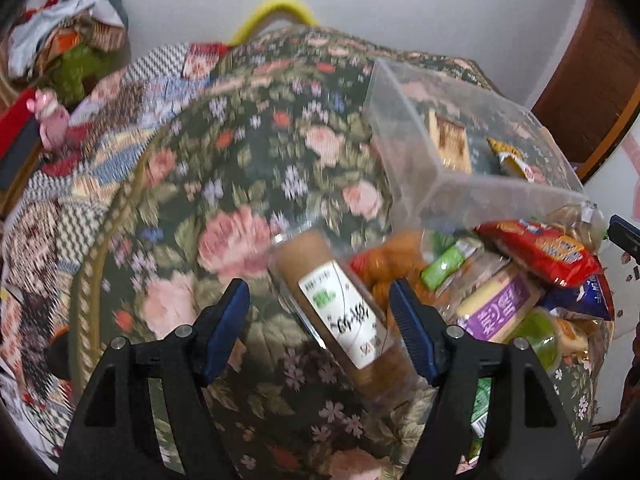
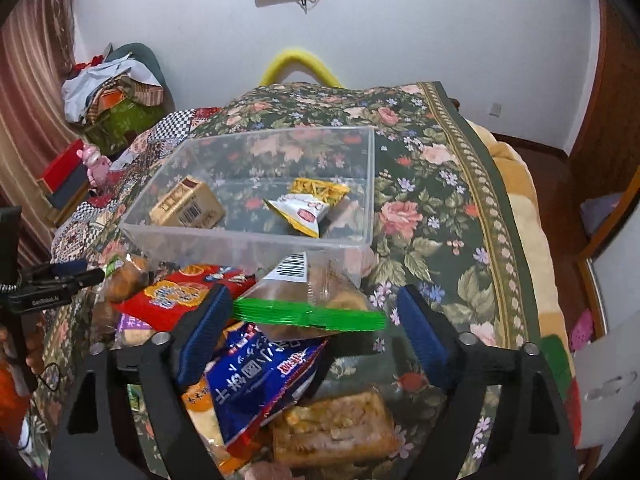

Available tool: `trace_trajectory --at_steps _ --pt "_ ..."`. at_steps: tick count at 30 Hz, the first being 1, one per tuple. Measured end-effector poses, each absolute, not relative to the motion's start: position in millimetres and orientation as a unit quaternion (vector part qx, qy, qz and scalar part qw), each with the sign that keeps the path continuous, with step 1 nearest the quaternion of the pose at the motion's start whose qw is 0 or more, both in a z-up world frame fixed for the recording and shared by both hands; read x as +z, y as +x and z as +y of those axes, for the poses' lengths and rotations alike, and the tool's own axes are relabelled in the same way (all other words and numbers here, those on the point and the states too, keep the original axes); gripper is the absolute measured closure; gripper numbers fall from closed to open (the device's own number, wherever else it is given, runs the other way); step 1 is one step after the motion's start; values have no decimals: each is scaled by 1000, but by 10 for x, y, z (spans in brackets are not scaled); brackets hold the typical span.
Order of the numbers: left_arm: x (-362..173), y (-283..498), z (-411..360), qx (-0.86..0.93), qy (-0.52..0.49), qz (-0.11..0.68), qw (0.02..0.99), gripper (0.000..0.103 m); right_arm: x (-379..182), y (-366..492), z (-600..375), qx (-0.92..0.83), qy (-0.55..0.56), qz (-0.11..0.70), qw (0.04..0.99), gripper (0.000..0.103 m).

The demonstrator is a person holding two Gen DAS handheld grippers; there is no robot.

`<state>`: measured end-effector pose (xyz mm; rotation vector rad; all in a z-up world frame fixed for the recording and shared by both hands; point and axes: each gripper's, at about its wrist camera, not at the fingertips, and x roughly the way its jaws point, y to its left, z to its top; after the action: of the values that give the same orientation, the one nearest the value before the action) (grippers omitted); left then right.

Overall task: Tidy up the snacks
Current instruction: 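Grasp the sausage pack with the left tool while the right grasps the green-zip bag, then carry both packs over the clear box and release them inside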

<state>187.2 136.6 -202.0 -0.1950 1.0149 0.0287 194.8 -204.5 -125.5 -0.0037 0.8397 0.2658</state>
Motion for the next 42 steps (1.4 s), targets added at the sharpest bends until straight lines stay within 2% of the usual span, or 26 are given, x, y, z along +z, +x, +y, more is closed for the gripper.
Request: trace_trajectory --at_steps 16,21,25,30,31,42 --pt "-2287 1829 1401 18 -101 484 869 31 -1594 2120 -1975 131 7 449 884 15" --pt "-2328 1852 1355 29 -106 478 871 48 -1648 2139 -2006 132 28 452 882 15" --pt "-2338 1862 1304 37 -94 473 875 57 -1628 2108 -1992 149 40 448 881 36" --pt "-2312 1828 1332 32 -94 476 874 65 -1591 2069 -1948 143 29 435 889 42" --pt "-2307 1818 1340 30 -95 478 873 66 -1581 2057 -1950 142 27 432 890 58" --pt "-2071 1641 1385 35 -97 465 879 67 -1379 1913 -2065 151 38 411 898 62"
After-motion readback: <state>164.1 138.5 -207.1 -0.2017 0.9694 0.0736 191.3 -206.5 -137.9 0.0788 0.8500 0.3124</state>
